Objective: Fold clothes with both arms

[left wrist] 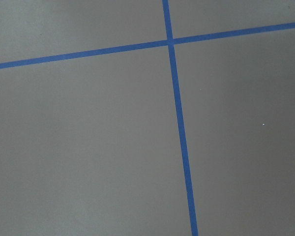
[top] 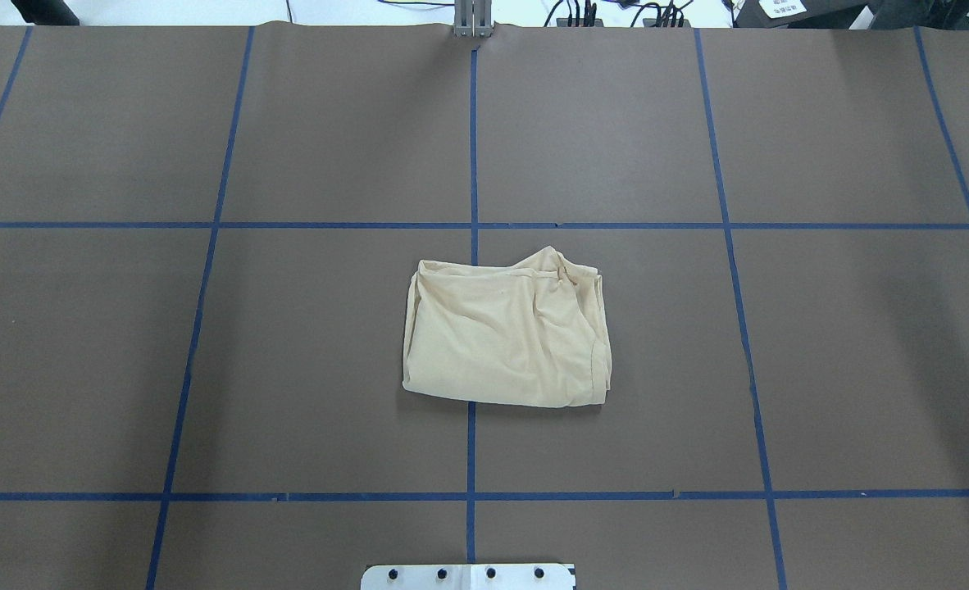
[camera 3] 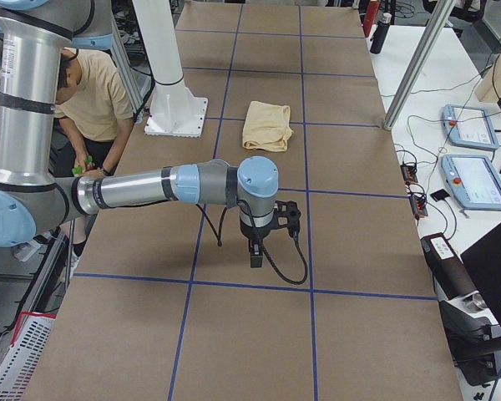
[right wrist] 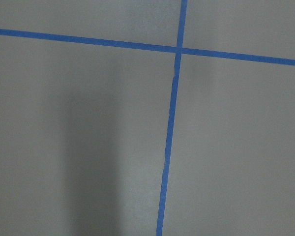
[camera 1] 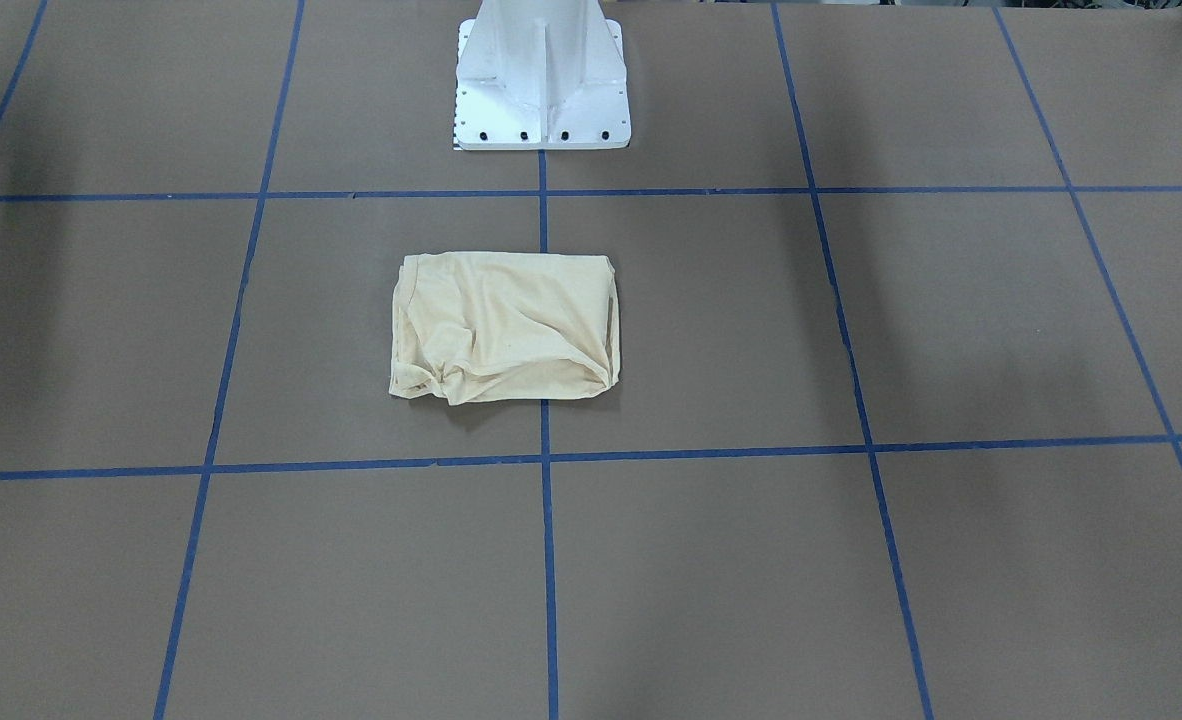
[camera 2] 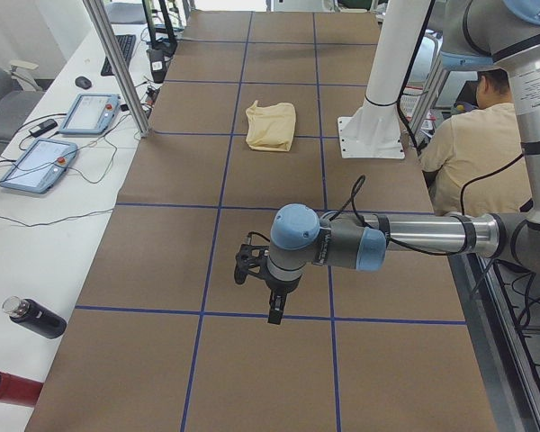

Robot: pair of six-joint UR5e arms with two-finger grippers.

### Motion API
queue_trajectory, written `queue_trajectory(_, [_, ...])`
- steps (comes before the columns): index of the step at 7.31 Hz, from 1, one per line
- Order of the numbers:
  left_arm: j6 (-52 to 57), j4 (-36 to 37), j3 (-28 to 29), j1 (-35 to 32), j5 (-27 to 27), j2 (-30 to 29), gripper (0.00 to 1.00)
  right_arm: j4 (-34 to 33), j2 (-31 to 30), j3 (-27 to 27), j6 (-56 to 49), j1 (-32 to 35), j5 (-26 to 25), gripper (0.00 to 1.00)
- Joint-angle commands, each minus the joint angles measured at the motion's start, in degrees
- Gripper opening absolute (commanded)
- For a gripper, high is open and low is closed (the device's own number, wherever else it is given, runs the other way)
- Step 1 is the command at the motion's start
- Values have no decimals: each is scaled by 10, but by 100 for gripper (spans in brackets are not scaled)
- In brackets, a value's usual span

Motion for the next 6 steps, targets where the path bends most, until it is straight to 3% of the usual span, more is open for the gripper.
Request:
queue_trajectory(1, [-1,0,-1,-1,0,-1,100,2,-1,-1,-1,0,-1,100])
queue_trajectory(6, [-1,0,-3,-1,-1,-6,100,1,-3,-1,-2,0,-1,100])
